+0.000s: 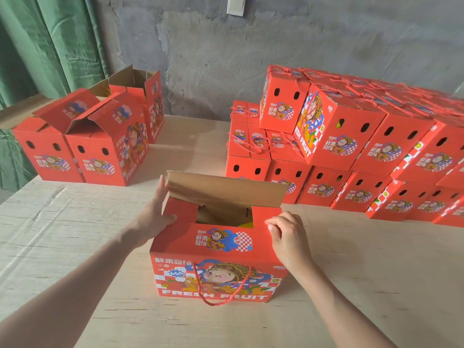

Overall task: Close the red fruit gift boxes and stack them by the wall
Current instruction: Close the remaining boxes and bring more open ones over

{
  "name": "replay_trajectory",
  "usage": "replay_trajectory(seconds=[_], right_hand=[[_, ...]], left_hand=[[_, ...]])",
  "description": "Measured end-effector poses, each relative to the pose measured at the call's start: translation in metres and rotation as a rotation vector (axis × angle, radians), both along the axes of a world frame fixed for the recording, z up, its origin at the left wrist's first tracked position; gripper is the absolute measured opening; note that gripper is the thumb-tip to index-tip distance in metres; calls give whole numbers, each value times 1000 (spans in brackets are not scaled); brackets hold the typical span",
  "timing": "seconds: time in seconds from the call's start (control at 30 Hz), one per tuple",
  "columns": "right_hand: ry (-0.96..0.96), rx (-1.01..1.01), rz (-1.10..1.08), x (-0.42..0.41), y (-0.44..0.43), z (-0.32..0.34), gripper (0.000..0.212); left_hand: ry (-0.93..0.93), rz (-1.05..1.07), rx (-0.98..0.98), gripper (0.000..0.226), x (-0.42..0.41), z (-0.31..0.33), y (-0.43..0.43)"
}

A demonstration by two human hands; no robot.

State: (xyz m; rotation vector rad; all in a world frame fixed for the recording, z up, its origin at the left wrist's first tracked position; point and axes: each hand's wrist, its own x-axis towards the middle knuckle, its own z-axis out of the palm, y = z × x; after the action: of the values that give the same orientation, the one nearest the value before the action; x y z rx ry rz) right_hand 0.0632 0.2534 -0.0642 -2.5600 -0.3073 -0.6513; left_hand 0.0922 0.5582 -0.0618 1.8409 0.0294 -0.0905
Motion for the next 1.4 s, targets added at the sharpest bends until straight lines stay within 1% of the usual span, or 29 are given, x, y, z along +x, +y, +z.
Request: replay_trajectory(seconds=[0.07,0.1,0.13,0.2,0.23,0.27,0.3,0.33,0.37,0.4,0.43,0.47,0.5,0.53,0.6,0.63,0.67,0.7,0.77,0.83,0.87,0.93,1.0,1.07,1.13,1.27,1.4], right_hand=[[-22,16,3,-2,0,1,15],[-30,30,7,-2,0,2,14],[-41,43,7,-3,0,2,14],[-61,96,-24,-3,1,0,12],[-45,151,-63,-4,2,-2,15],[-11,228,-119,-5,3,-3,25],[20,309,-174,-7,3,-4,37],[29,366,-208,-8,3,-4,49],[15,387,-208,-9,3,-4,59],[11,378,-174,-9,2,-4,65],[28,357,-103,-8,0,-3,69],[73,325,-17,-6,-1,-1,69],[135,289,53,-5,-3,0,65],[196,250,84,-5,-4,0,60],[242,175,68,-3,-7,-2,47],[230,133,55,0,-9,-2,42],[225,86,54,4,-11,-2,37],[247,43,71,9,-14,0,34],[399,-24,149,19,-20,7,31],[546,-108,245,28,-27,15,36],[574,-160,279,31,-30,18,41],[582,-255,313,36,-33,24,52],[580,-333,313,40,-34,26,59],[559,-395,314,43,-35,28,61],[545,-423,312,45,-34,28,62],[530,-460,305,45,-32,27,59],[538,-493,297,44,-31,29,55]], left_hand=[[-110,0,70,99,-2,-1,-2],[-179,18,117,95,-4,-3,-3],[-244,36,130,87,-6,-7,-4],[-329,68,110,65,-11,-13,-4],[-337,87,106,54,-13,-15,-5],[-326,105,116,46,-14,-15,-6],[-312,121,137,43,-14,-15,-6],[-305,129,157,46,-15,-14,-6],[-303,125,167,55,-17,-12,-7],[-304,110,173,69,-19,-9,-8],[-307,93,184,84,-20,-7,-8],[-299,84,208,94,-20,-7,-8],[-287,88,240,94,-20,-7,-9],[-272,106,273,86,-18,-8,-9],[-263,159,356,58,-14,-13,-10],[-259,173,390,51,-12,-15,-11],[-255,171,413,49,-11,-15,-12],[-258,156,433,51,-10,-16,-12],[-261,86,542,60,-8,-14,-10],[-204,-26,723,83,-4,-6,-7],[-169,-81,804,90,-2,0,-6],[-125,-169,927,89,5,13,-5],[-103,-265,1001,90,12,23,-4],[-93,-360,1059,96,17,29,-5],[-114,-425,1134,93,19,30,-5],[-175,-432,1217,89,21,26,-5],[-209,-426,1235,89,20,24,-5]])
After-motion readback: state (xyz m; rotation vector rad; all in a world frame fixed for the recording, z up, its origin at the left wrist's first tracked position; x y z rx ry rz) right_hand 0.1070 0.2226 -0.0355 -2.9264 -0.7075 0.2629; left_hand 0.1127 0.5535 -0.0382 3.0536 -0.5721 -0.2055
